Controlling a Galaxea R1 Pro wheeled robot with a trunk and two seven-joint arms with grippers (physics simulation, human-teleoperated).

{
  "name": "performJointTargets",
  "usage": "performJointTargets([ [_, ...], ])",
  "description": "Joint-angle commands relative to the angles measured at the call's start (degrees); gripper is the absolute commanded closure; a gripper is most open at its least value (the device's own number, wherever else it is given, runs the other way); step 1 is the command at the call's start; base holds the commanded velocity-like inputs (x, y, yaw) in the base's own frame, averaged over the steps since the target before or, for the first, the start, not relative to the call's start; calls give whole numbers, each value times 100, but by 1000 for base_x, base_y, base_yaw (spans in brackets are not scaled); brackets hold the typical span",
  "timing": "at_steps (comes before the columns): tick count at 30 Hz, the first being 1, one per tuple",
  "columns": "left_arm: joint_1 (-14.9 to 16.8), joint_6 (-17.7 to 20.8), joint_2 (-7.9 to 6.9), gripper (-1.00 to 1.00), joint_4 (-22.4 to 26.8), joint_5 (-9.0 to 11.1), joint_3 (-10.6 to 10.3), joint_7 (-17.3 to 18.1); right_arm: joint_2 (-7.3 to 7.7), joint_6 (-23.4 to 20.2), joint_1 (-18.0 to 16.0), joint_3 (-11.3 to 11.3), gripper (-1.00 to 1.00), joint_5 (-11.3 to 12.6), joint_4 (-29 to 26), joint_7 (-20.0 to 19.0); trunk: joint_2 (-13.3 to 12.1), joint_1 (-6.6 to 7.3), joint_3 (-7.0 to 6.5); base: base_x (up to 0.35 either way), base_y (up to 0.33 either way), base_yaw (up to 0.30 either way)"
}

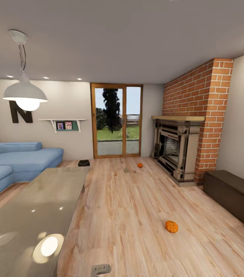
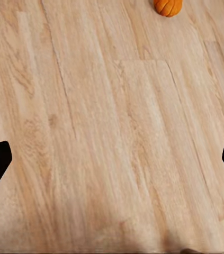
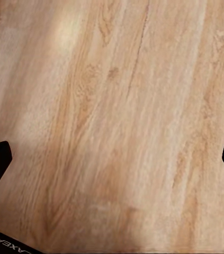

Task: Place each of the two pumpkins and all three candles from the living room inside a cabinet in the living room (use any cabinet), then make sure every cabinet is closed, and position the cauldron so it is next to a table in the living room.

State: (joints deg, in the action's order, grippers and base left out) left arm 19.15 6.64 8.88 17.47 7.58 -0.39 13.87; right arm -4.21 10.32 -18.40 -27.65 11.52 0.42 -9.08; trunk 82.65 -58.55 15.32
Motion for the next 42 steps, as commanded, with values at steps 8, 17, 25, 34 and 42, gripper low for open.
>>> performJointTargets([
  [8,1,48,-1,-100,10,59,-5,11,-1,23,-6,-39,-100,61,11,-23,5,4,7,-323,0,0],
  [17,1,48,-1,-100,10,59,-5,11,-1,23,-6,-39,-100,61,11,-23,5,4,7,-323,0,0],
  [25,1,48,-1,-100,10,59,-5,11,-1,23,-6,-39,-100,61,11,-23,5,4,7,-323,-50,0],
  [34,1,48,-1,-100,10,59,-5,11,-1,23,-6,-39,-100,61,11,-23,5,4,7,-316,-133,0],
  [42,1,48,-1,-100,10,59,-4,11,-1,23,-6,-39,-100,61,11,-23,5,4,7,-313,-144,0],
])
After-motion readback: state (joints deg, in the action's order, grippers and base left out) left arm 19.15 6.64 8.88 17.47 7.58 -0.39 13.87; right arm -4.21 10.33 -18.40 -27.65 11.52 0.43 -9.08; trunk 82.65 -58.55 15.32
